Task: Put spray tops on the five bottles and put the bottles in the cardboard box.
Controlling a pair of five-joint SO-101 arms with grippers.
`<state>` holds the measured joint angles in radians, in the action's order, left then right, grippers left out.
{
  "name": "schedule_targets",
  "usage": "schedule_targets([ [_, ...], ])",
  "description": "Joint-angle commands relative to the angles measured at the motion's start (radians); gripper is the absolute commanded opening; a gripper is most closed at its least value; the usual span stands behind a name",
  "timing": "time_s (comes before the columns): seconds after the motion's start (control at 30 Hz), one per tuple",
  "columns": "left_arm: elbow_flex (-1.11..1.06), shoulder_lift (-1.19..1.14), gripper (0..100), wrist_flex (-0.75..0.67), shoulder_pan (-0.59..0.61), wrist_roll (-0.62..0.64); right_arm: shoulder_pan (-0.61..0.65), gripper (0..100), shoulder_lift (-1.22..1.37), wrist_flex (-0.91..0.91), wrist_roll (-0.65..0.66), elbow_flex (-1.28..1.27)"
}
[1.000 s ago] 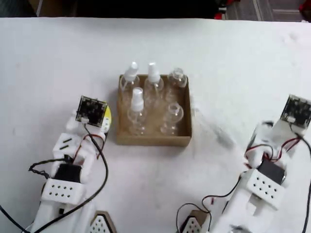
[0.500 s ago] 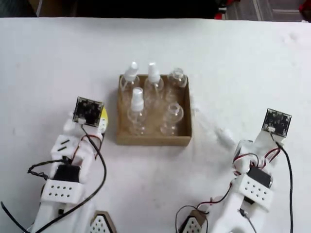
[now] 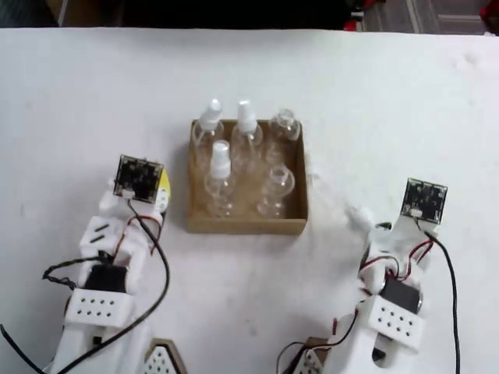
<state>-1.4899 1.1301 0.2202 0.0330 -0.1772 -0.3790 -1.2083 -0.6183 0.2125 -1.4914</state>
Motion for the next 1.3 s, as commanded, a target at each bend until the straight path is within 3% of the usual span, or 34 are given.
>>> schedule_targets([
  [0.0,0.003,-0.002,7,-0.031,0.007,0.0,0.097,14.0,-0.022,-0.117,0.057,0.094],
  [0.2,0.003,-0.002,7,-0.031,0.007,0.0,0.246,13.8,-0.021,-0.315,0.054,0.307],
  [0.47,0.005,-0.002,7,-0.031,0.007,0.0,0.466,13.8,-0.018,-0.317,-0.031,0.311],
  [0.9,0.005,-0.002,7,-0.029,0.007,0.0,0.473,13.8,0.593,-0.179,-0.031,0.505],
  [1.27,0.005,-0.002,7,-0.029,0.007,0.0,0.472,11.6,0.819,-0.03,-0.031,0.514],
])
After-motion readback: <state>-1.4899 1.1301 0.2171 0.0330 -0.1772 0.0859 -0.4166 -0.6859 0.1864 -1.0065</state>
